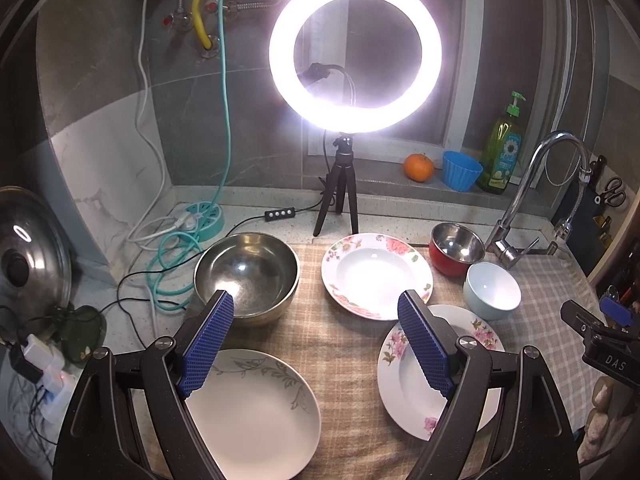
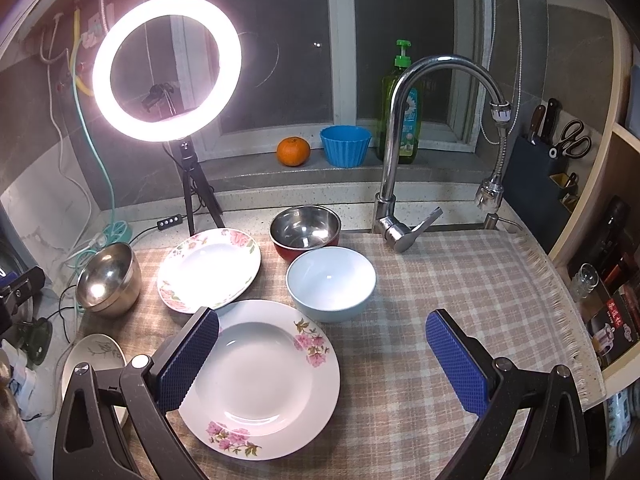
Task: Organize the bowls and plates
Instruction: 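Move both grippers toward the pink-flowered white plate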
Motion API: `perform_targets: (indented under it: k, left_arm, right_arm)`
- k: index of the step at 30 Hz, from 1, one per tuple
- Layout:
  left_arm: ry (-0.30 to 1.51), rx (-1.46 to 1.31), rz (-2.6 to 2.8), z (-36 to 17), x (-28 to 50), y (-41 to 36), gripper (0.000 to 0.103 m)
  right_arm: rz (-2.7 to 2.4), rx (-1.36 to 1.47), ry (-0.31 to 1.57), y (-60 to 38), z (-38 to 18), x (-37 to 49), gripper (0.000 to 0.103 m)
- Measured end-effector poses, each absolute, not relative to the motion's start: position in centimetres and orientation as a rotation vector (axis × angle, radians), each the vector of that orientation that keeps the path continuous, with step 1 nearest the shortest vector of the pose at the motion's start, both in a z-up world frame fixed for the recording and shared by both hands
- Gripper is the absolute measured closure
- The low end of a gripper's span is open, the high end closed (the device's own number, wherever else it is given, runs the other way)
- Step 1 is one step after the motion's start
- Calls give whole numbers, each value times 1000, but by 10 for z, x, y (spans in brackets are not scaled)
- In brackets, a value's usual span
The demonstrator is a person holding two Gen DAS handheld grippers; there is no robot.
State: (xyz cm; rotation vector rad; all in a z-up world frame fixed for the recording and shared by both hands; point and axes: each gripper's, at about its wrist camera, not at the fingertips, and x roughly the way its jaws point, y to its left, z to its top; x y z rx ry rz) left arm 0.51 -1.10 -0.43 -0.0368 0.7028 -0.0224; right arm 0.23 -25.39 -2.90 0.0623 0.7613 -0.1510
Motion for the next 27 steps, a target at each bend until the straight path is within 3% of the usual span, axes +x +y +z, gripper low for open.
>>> perform_targets:
  k: [21,27]
  left_arm:
    - [821,-62,-75,-38,18,-18,19]
    - [882,-85,-111,-55,25,-22,21]
  right_arm:
    - [-126,136,854,-281,-67,14,1]
    - [-98,175,927,-293,-91,20,19]
